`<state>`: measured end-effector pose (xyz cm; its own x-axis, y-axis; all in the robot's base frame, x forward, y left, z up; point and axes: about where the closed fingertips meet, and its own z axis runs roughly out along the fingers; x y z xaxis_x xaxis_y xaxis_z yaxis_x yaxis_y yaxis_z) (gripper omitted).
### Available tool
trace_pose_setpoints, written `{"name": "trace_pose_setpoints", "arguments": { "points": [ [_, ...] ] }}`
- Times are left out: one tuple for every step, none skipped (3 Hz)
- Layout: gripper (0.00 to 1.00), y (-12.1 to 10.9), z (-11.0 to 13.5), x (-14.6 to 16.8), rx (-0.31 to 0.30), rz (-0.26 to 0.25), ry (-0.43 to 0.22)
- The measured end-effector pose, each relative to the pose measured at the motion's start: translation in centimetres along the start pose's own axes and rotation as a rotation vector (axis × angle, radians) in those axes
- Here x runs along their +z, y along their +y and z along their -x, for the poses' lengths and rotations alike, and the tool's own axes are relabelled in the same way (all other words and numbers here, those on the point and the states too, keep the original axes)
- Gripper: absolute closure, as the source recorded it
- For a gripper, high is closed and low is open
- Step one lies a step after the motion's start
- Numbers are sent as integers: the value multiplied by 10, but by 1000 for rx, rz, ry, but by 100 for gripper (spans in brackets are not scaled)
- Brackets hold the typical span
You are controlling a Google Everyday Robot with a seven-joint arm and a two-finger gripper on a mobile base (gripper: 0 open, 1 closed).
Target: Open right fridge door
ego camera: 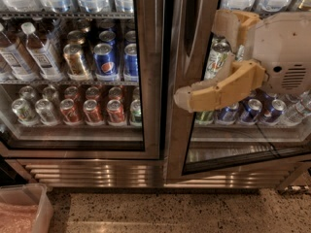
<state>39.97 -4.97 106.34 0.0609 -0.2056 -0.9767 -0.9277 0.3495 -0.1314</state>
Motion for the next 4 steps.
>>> {"name": "trace_pose_setpoints", "arguments": {
  "points": [
    [26,0,0,0,0,0,0],
    [49,0,0,0,0,0,0],
    [73,0,0,0,0,0,0],
    [95,0,0,0,0,0,0]
  ]
}}
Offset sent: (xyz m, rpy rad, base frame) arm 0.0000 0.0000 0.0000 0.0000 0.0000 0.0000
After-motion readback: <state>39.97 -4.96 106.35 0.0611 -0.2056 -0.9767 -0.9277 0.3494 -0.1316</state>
